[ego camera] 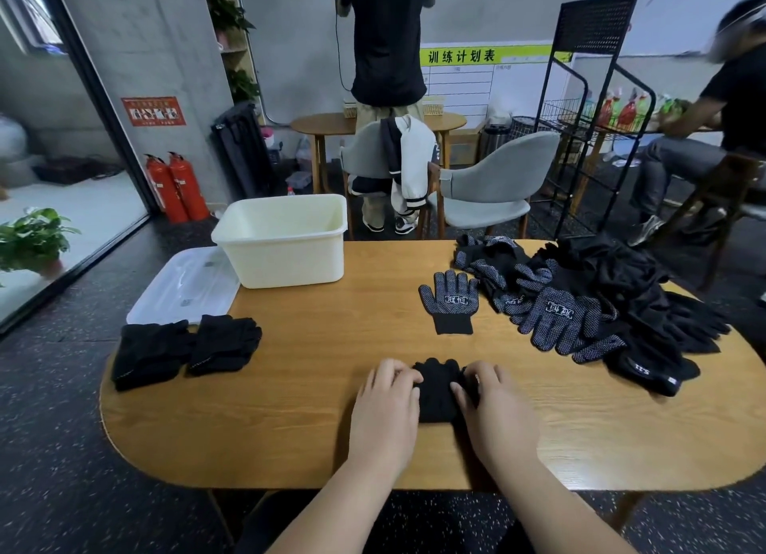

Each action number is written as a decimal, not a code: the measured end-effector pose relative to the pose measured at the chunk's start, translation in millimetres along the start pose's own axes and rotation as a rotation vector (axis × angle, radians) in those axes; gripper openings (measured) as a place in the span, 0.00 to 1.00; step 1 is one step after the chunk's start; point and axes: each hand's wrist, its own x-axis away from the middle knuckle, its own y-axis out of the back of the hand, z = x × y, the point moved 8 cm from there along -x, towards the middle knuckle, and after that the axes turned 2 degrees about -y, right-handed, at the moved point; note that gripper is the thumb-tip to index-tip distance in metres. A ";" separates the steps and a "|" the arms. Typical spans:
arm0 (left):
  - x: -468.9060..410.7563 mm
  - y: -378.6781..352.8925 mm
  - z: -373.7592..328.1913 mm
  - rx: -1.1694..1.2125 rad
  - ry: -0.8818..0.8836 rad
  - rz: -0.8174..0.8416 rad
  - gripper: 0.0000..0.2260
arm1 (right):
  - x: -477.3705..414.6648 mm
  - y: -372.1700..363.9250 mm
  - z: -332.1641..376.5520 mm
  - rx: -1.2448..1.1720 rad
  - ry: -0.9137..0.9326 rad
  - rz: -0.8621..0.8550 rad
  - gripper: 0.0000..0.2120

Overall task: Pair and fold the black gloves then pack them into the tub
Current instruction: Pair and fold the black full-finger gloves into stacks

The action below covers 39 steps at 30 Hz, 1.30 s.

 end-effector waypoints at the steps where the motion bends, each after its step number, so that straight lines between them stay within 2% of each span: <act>1: 2.5 -1.8 -4.8 -0.036 -0.075 0.018 0.13 | 1.0 -1.3 0.6 0.021 0.031 -0.019 0.12; 4: 18.7 -22.0 -17.7 -0.089 -0.225 0.299 0.25 | 3.7 -4.7 8.6 0.159 0.191 -0.117 0.15; 6: 32.7 -29.9 -21.9 -0.189 -0.266 0.479 0.31 | 2.1 -9.7 9.7 0.186 0.221 -0.102 0.15; 11: 36.0 -34.7 -18.6 -0.300 -0.300 0.621 0.37 | -3.9 -24.1 6.7 0.195 0.180 0.028 0.18; 17: 36.3 -25.6 -8.2 -0.270 -0.295 0.621 0.34 | 3.8 -16.4 15.7 0.040 0.371 0.028 0.18; 21: 33.6 -6.4 9.0 -0.263 -0.259 0.539 0.31 | 18.0 -15.6 24.9 0.079 0.500 0.076 0.17; 28: 27.1 17.3 30.7 -0.401 -0.208 0.378 0.28 | 31.9 -17.2 51.5 0.077 0.533 0.219 0.21; 34: 28.3 12.5 49.1 -0.340 -0.131 0.435 0.30 | 44.5 -38.6 57.1 0.138 0.633 0.405 0.29; 39: 32.5 5.8 45.6 -0.289 -0.182 0.434 0.28 | 45.3 -34.8 57.0 0.145 0.602 0.345 0.28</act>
